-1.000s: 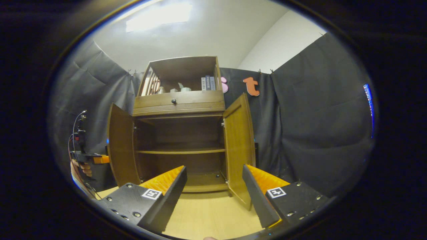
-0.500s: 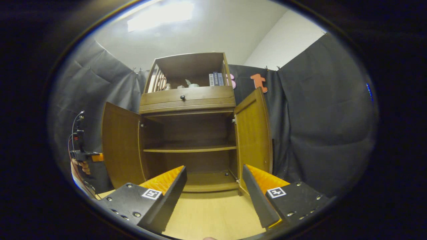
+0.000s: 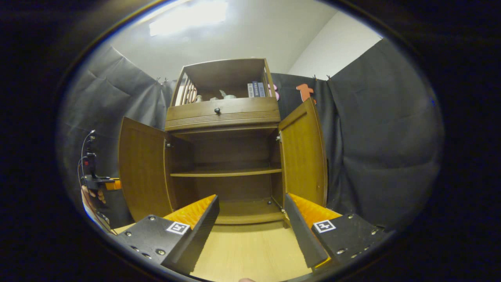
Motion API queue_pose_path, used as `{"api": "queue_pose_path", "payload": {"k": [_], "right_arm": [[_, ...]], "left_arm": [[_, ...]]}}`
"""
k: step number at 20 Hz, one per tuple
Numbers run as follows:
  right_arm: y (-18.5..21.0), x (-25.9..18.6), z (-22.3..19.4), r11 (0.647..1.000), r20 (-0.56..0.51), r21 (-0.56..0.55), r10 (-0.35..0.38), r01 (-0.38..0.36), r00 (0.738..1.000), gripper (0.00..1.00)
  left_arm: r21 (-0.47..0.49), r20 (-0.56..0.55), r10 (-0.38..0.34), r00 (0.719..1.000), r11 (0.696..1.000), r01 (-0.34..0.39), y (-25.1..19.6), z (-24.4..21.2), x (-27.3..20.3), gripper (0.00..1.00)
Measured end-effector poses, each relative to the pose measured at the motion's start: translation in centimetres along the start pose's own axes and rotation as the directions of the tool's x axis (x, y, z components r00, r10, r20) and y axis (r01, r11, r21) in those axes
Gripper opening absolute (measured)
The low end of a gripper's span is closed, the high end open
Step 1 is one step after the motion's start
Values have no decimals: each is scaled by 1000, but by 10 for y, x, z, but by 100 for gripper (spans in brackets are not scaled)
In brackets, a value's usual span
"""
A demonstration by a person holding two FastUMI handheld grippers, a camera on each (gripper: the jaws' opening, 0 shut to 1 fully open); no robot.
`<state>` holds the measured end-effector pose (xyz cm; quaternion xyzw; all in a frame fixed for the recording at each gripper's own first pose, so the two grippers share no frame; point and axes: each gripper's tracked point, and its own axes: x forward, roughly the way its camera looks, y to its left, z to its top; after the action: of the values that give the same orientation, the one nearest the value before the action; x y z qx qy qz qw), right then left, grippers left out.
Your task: Open the right door of the double-door shoe cabinet with the right hand, and open the left door with the left hand.
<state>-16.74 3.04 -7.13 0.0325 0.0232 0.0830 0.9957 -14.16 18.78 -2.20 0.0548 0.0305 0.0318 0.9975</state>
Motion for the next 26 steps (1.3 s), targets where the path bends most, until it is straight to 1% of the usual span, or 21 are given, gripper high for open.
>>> {"api": "queue_pose_path", "payload": {"k": [1, 2, 4, 5, 7, 10, 11, 12, 14, 15, 16, 17, 19, 20, 23, 26], "right_arm": [[1, 1, -1, 1000, -1, 2, 0, 0, 1000, 99], [1, 0, -1, 1000, -1, 3, 0, 0, 1000, 99], [2, -1, -2, 1000, -3, 2, 3, -3, 1000, 99], [2, -1, -3, 1000, -5, 2, 4, -4, 1000, 99], [-1, -4, -2, 1000, -4, 7, 3, -3, 1000, 99], [-4, -11, -1, 1000, 5, 27, 5, -5, 1000, 99], [-5, -12, -1, 1000, 7, 26, 6, -6, 1000, 99], [-6, -13, 0, 1000, 7, 22, 4, -4, 1000, 99], [-12, -13, 4, 1000, 12, 23, -6, 5, 1000, 99], [-13, -14, 5, 1000, 15, 28, -5, 4, 1000, 99], [-14, -16, 7, 999, 18, 35, -2, 2, 1000, 99], [-14, -16, 9, 999, 20, 37, -1, 0, 1000, 99], [-19, -17, 12, 1000, 19, 20, -6, 6, 1000, 97], [-22, -18, 15, 1000, 20, 3, -10, 10, 1000, 97], [-33, -22, 21, 999, 19, -39, -31, 31, 999, 99], [-41, -28, 28, 997, 23, -62, -34, 35, 999, 99]], "left_arm": [[-10, -5, 7, 1000, 1000, -7, 2, -1, -2, 45], [-18, -13, 14, 1000, 1000, -15, 4, -1, -4, 48], [-25, -26, 39, 999, 999, -40, 7, 0, -8, 60], [-19, -30, 56, 998, 998, -57, 10, 1, -10, 59], [-2, -43, 87, 995, 996, -87, 14, 0, -14, 70], [-6, -45, 141, 989, 990, -141, 23, 10, -24, 93], [-22, -46, 144, 988, 989, -145, 22, 15, -24, 97], [-43, -40, 147, 988, 988, -149, 19, 22, -33, 99], [-80, -36, 168, 985, 982, -170, 15, 34, -42, 96], [-84, -36, 191, 981, 978, -193, 15, 39, -45, 94], [-80, -32, 209, 977, 974, -211, 13, 42, -49, 96], [-67, -27, 214, 976, 974, -215, 7, 48, -52, 92], [-36, -5, 218, 976, 975, -218, -7, 63, -55, 96], [-22, 3, 220, 975, 975, -220, -12, 69, -56, 92], [-31, 47, 217, 975, 976, -216, -31, 92, -61, 92], [-44, 85, 183, 979, 983, -180, -59, 109, -60, 92]]}}
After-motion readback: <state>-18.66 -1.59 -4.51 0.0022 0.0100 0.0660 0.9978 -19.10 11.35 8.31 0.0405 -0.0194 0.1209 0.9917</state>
